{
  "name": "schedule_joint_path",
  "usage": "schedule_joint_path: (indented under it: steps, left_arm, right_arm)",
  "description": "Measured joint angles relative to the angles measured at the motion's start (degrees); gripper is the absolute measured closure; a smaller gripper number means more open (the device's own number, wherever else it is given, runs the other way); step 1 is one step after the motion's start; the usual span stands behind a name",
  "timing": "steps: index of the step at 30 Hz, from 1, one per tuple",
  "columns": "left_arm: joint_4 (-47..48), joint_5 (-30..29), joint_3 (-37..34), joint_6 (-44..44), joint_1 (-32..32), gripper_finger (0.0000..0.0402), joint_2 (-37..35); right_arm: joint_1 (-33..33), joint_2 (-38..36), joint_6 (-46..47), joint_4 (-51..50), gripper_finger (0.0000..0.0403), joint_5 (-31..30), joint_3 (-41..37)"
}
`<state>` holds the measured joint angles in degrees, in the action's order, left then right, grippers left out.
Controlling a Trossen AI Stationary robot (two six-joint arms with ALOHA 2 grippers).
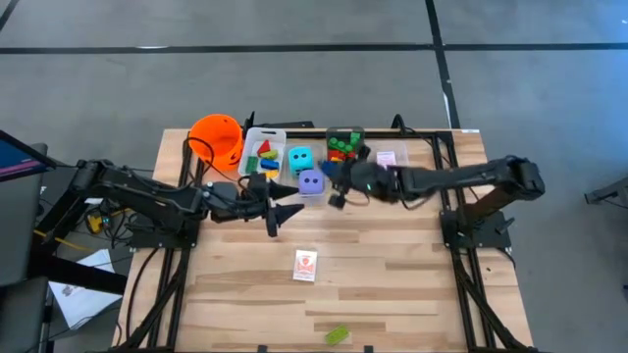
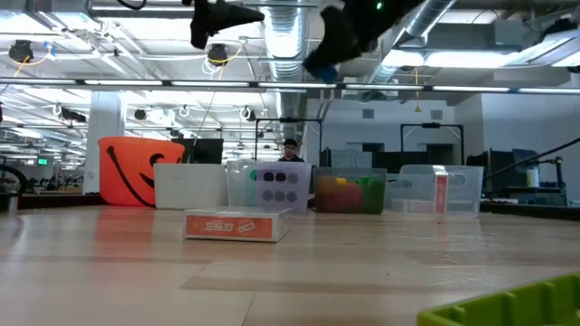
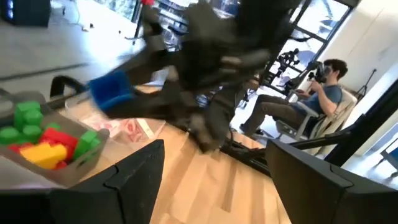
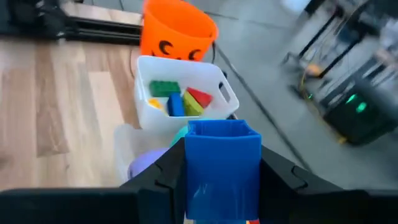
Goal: Pick & Place Toys
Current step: Put the large blue game piece into the black bin, then put the small light green game piece into the white bin
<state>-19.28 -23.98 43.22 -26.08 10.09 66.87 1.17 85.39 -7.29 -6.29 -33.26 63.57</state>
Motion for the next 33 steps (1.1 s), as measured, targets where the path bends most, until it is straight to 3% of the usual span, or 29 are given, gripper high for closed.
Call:
schedule_joint_path:
  steps: [10,12,17,20,23,26,33]
  left_arm:
    - [3.9,0.0,0.0,4.8,0.0,0.0128,-0.8]
    - [5.0,0.0,0.0,4.8,0.0,0.0128,-0.8]
    - [6.9,0.0,0.0,4.8,-0.1,0.0128,-0.8]
    - [7.8,0.0,0.0,4.8,-0.2,0.0128,-0.8]
    - [9.0,0.0,0.0,4.9,-0.2,0.0128,-0.8]
    - [12.6,0.7,0.0,6.9,-0.2,0.0128,-0.8]
    - [19.7,12.2,0.0,13.2,1.2,0.0128,-0.7]
  right_arm:
    - [18.2,6.3,10.1,-0.3,0.0275,3.8,-1.5]
    - [19.7,7.6,11.5,-1.3,0.0242,7.9,-1.6]
    - [21.1,8.6,14.0,-1.4,0.0103,12.7,-1.6]
    - [20.2,8.3,15.3,-1.6,0.0044,12.7,-1.6]
    - [17.8,6.5,13.9,-1.1,0.0013,12.3,-1.6]
    - [12.8,3.8,10.6,-1.5,0.0011,12.4,-1.6]
    - [-3.8,-1.4,9.2,-6.1,0.0029,12.4,-1.5]
